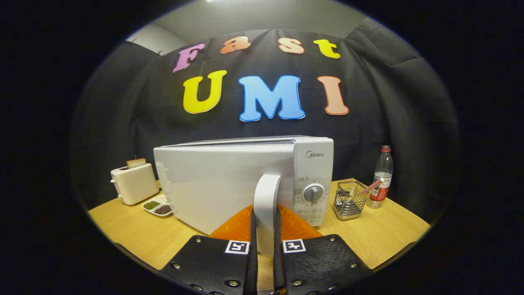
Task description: Open the microwave, put the food inside, and close the microwave door.
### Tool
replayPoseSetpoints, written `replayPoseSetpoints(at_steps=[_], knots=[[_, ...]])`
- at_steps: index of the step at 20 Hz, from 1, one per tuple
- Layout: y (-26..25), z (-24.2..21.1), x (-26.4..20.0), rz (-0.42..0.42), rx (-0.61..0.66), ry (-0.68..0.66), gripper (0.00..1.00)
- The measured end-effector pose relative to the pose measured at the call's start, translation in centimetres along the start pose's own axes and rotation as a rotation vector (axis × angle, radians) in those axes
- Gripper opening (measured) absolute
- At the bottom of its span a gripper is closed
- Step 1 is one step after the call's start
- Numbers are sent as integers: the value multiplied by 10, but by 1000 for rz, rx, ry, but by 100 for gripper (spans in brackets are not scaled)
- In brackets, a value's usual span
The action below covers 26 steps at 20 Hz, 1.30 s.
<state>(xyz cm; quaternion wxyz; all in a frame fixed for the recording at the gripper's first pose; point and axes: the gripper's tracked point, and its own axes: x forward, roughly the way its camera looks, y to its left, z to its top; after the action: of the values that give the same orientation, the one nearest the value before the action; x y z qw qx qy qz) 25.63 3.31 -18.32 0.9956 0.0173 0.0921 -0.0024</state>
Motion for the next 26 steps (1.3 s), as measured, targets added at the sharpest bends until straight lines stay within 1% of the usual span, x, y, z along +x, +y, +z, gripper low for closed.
replayPoseSetpoints(at_steps=[6,10,14,17,19,22,26], knots=[[47,-7,-55,113,-21,-12,15],[80,-12,-86,145,3,-25,15],[121,-14,-112,133,-44,-63,15],[152,-18,-127,108,-69,-87,15],[177,-17,-137,105,-81,-118,14],[204,-8,-154,71,-110,-181,14],[243,-10,-165,69,-114,-198,14]])
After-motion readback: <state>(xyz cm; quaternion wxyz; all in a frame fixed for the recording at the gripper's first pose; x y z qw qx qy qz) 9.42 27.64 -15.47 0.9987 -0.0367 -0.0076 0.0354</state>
